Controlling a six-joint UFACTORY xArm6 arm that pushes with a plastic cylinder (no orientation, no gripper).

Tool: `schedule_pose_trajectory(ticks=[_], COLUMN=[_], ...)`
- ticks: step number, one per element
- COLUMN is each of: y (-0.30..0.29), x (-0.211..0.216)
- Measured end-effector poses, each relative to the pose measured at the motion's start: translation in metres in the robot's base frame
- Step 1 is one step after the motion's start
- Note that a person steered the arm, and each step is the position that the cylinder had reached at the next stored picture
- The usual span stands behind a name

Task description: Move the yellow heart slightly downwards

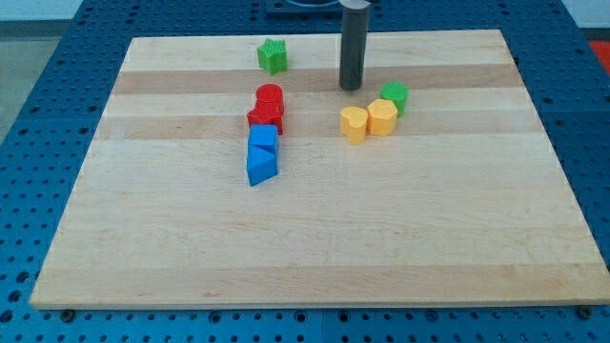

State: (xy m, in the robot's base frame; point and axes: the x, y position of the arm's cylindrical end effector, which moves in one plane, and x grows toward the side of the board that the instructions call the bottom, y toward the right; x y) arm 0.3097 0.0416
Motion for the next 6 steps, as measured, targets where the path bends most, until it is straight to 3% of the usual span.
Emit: schedule_pose_trajectory(ticks=[4,6], y=[-0.014,-0.008], x=[0.069,0.082])
